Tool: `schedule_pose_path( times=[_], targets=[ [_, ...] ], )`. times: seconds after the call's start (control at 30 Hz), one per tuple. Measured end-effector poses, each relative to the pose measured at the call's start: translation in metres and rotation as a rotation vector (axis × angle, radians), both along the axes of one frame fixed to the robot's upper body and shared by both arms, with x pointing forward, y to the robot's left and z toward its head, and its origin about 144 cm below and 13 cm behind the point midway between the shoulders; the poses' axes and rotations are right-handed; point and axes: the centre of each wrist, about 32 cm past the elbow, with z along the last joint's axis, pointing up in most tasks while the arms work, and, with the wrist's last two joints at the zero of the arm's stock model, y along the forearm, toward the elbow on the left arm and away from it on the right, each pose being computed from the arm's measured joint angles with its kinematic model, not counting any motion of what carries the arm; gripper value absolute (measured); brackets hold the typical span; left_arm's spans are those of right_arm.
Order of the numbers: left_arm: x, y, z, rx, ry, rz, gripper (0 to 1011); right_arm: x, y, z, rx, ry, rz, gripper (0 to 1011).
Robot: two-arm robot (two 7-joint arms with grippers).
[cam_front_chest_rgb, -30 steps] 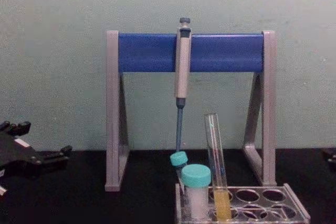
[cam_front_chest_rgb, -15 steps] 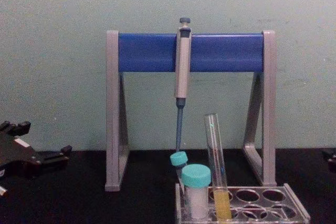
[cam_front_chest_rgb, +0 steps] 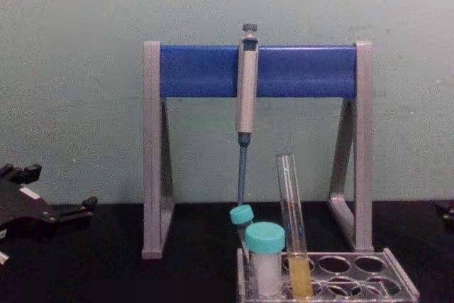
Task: Pick up the test tube from the test tube rack, shake it, then place it back into the test tube rack.
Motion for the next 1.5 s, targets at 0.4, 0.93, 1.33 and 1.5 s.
schedule_pose_path(
  times=[0.4, 0.93, 1.33, 1.5],
  targets=[
    [0.000, 0.000, 0.000, 0.000, 0.000, 0.000, 1001, 0.000, 0.000, 0.000, 0.000, 0.000, 0.000, 1000],
    [0.000, 0.000, 0.000, 0.000, 0.000, 0.000, 1001, -0.009, 0.000, 0.003, -0.014, 0.014, 0.017, 1000],
    [0.000, 0.000, 0.000, 0.000, 0.000, 0.000, 1001, -0.046, 0.007, 0.013, 0.027, 0.033, 0.113, 1000],
    [0.000, 0.000, 0.000, 0.000, 0.000, 0.000, 1001, -0.059, 0.014, 0.018, 0.067, 0.063, 0.190, 1000]
  ],
)
